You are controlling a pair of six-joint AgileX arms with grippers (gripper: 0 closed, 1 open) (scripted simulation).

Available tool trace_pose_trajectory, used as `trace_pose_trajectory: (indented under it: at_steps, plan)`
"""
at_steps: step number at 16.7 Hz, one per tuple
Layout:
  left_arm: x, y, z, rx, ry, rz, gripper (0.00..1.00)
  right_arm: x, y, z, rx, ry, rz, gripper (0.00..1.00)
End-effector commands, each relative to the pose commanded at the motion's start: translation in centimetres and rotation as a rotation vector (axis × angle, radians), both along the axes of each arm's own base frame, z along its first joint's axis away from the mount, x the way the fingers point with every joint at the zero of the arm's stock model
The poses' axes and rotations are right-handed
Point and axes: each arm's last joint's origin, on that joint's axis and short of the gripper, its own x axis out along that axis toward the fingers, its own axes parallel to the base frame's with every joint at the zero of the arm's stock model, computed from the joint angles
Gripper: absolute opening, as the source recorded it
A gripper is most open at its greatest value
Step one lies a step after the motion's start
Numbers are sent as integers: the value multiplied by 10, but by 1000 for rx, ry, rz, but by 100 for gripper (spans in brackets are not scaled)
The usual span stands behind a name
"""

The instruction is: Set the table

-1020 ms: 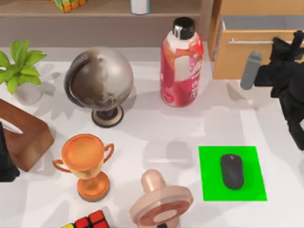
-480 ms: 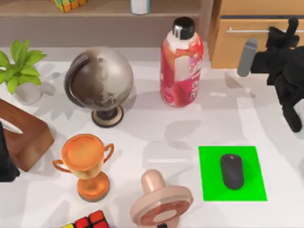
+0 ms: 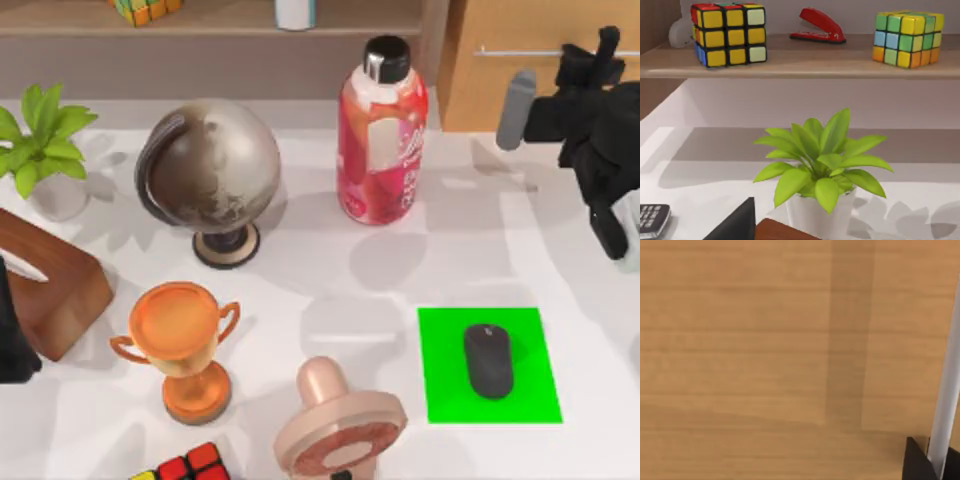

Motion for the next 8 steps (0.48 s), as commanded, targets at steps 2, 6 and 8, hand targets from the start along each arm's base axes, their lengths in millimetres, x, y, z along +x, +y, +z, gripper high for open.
trace_pose_trajectory:
  at_steps: [2,6,8]
  plan:
    - [0,0,0,0,0,0,100,0,0,0,0,0,0,8]
    - [0,0,0,0,0,0,100,0,0,0,0,0,0,38]
    - [0,0,0,0,0,0,100,0,0,0,0,0,0,53]
